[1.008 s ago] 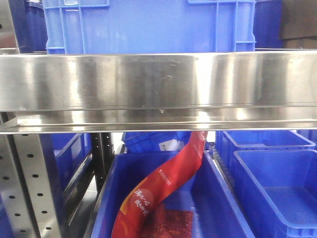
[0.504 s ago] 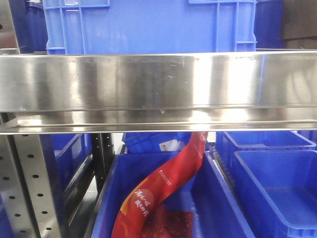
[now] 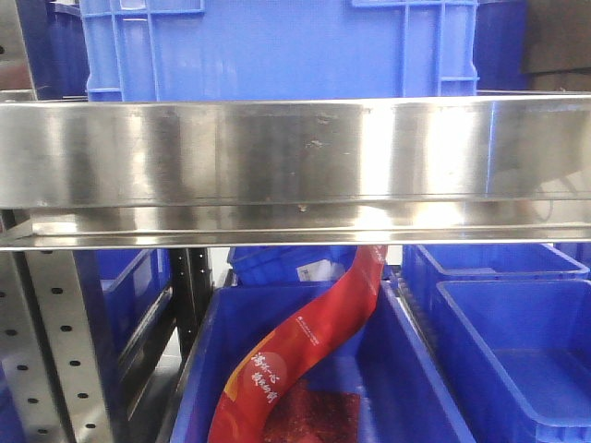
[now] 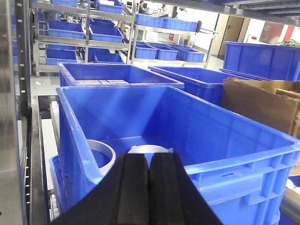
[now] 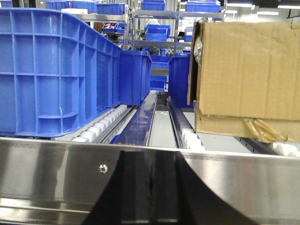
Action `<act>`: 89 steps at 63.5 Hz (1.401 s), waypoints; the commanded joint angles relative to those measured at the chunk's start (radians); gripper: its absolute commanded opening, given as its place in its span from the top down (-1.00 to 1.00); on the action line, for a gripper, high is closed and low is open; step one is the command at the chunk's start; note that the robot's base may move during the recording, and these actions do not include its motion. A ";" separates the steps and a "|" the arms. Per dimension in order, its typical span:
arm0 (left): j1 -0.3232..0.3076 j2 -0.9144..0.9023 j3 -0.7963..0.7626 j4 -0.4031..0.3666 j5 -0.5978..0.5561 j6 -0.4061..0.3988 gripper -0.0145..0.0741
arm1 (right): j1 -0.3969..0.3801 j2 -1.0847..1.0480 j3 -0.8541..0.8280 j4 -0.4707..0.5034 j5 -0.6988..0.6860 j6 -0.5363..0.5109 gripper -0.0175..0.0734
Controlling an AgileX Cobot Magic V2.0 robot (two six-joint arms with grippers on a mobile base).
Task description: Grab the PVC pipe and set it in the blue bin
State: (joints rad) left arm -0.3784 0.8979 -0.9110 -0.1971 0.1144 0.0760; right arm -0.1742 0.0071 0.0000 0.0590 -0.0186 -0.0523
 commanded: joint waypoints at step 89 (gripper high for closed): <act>0.056 -0.204 0.350 0.085 -0.250 0.002 0.92 | -0.006 -0.007 0.000 0.004 -0.018 -0.001 0.98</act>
State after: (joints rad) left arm -0.3511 0.7809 -0.6772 -0.1367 -0.0494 0.0760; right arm -0.1742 0.0033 0.0000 0.0629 -0.0186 -0.0523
